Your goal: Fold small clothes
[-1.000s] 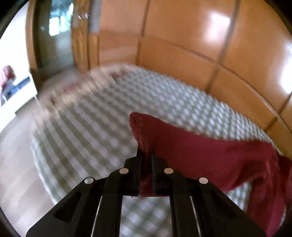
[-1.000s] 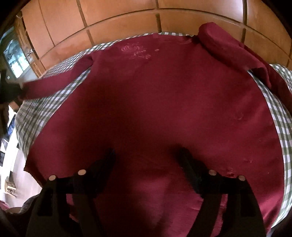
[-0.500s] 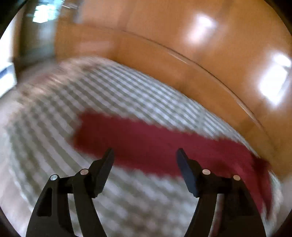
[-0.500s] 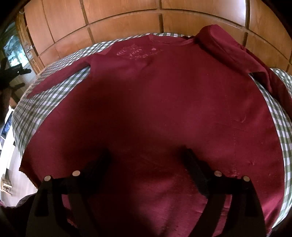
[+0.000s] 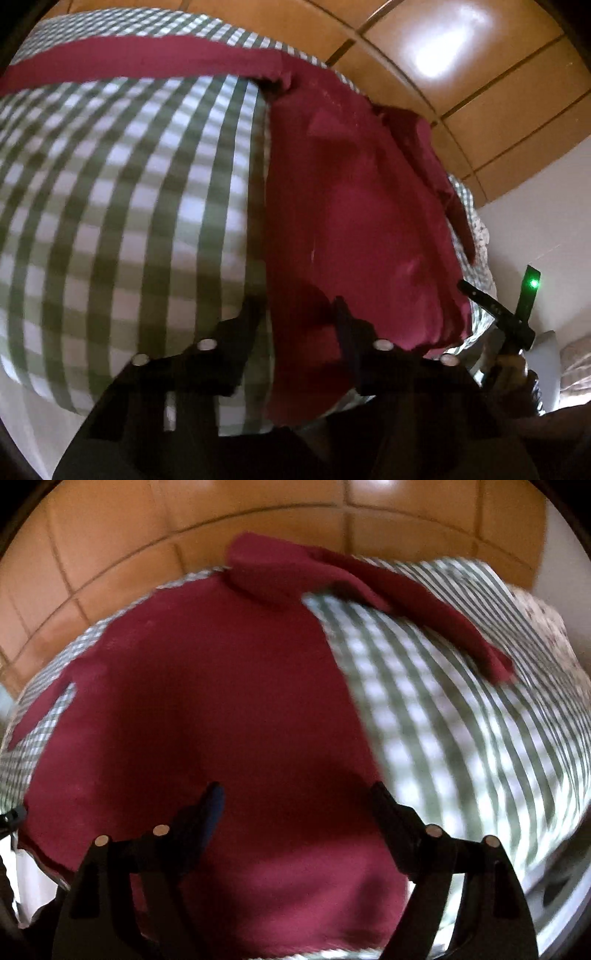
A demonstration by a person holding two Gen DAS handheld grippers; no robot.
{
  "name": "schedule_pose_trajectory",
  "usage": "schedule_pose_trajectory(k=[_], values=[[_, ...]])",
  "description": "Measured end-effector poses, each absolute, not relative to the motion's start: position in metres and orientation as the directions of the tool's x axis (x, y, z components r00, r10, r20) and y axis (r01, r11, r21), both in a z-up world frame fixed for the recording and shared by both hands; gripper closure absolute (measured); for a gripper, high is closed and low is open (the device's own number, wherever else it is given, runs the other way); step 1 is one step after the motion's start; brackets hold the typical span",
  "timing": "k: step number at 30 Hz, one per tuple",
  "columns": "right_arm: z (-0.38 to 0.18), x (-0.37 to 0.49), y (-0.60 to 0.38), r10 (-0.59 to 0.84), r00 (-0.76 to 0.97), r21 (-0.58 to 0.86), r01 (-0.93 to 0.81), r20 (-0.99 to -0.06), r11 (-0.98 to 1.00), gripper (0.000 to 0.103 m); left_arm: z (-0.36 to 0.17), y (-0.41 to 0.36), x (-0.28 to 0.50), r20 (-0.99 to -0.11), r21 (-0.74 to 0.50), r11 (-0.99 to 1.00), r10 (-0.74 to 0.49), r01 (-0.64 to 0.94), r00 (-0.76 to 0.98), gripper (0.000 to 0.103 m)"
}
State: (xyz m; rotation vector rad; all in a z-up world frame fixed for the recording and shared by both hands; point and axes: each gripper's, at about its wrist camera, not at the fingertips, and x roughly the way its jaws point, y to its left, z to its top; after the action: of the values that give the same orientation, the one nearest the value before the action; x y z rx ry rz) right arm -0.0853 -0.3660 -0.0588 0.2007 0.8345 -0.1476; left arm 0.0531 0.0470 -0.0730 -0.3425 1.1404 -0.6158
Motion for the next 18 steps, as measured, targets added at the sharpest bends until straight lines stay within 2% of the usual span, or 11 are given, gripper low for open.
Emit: schedule_pose_trajectory(k=[1,2,4,6,7,9,14,18], values=[[-0.062,-0.091,-0.362,-0.045,0.662,0.11,0.191,-0.749,0.975,0.031,-0.073,0.046,0.051,-0.746,-0.536,0.795,-0.604,0.285,0.281,0.082],[-0.064,-0.093,-0.358,-0.049,0.657,0.091,0.178,-0.752,0.98,0.036,-0.073,0.046,0.051,-0.749,-0.533,0.797,-0.601,0.285,0.279,0.095],[-0.066,-0.1,-0.347,-0.055,0.659,0.056,0.147,-0.75,0.988,0.05,-0.07,0.045,0.047,-0.747,-0.529,0.801,-0.596,0.279,0.295,0.096],[-0.066,-0.1,-0.342,-0.042,0.658,0.059,0.13,-0.752,0.99,0.086,-0.066,0.043,0.044,-0.749,-0.503,0.811,-0.581,0.298,0.318,0.098],[-0.064,-0.101,-0.342,-0.039,0.658,0.055,0.121,-0.752,0.991,0.093,-0.061,0.04,0.043,-0.748,-0.494,0.813,-0.578,0.308,0.326,0.098],[-0.059,-0.104,-0.343,-0.019,0.662,0.072,0.111,-0.749,0.991,0.097,-0.055,0.039,0.038,-0.744,-0.484,0.814,-0.576,0.321,0.34,0.098],[-0.029,-0.127,-0.353,0.047,0.701,0.125,0.061,-0.712,0.99,0.097,-0.045,0.046,0.021,-0.76,-0.45,0.835,-0.544,0.317,0.354,0.098],[-0.045,-0.136,-0.348,0.043,0.646,0.089,0.039,-0.762,0.995,0.097,-0.056,0.046,0.01,-0.796,-0.43,0.85,-0.516,0.304,0.316,0.098]])
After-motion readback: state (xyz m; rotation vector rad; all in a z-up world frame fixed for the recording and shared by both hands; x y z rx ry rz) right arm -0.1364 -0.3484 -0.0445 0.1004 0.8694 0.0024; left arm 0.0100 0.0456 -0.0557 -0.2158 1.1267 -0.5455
